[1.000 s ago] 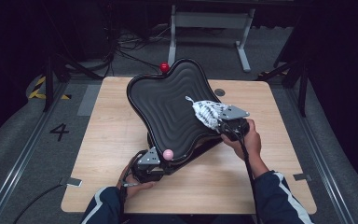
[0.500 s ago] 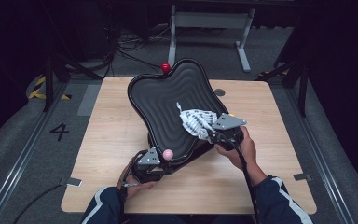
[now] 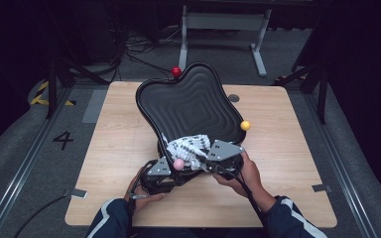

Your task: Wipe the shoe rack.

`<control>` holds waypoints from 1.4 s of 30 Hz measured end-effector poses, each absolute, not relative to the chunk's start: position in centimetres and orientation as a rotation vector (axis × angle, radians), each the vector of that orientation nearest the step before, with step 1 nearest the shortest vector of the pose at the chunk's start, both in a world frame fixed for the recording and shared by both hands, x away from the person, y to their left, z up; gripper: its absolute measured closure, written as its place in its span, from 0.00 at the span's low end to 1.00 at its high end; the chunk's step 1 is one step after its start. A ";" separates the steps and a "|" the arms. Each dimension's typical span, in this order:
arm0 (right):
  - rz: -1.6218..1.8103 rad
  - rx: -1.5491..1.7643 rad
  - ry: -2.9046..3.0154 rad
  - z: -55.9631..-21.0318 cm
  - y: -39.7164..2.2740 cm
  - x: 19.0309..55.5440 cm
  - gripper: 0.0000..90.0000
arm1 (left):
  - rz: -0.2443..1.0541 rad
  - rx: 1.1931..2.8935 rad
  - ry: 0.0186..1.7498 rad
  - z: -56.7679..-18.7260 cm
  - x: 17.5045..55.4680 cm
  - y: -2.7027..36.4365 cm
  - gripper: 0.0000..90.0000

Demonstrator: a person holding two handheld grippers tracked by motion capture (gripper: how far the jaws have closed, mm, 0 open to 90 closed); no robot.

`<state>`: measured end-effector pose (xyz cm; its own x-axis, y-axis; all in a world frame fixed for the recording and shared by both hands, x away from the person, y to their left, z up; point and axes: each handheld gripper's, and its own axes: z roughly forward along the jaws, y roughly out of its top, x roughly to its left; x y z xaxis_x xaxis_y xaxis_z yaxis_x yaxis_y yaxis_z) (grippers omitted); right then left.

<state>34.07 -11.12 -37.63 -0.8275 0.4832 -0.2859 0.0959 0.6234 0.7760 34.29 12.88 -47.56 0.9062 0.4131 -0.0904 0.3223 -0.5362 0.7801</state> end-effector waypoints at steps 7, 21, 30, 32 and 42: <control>1.029 0.483 2.301 -37.9 -12.0 34.7 0.88 | 0.146 2.182 0.516 -47.5 34.2 12.8 0.81; 0.935 0.666 2.209 -38.4 -17.8 37.1 0.88 | 0.136 2.184 0.524 -47.5 34.3 12.7 0.81; 0.898 0.748 2.184 -38.8 -20.8 37.3 0.88 | 0.135 2.182 0.520 -47.5 34.3 12.7 0.81; 0.882 0.749 2.170 -39.1 -21.2 37.3 0.88 | 0.134 2.181 0.520 -47.6 34.3 12.7 0.81; 0.917 0.736 2.169 -39.5 -21.4 37.2 0.88 | 0.135 2.184 0.514 -47.5 34.4 12.7 0.81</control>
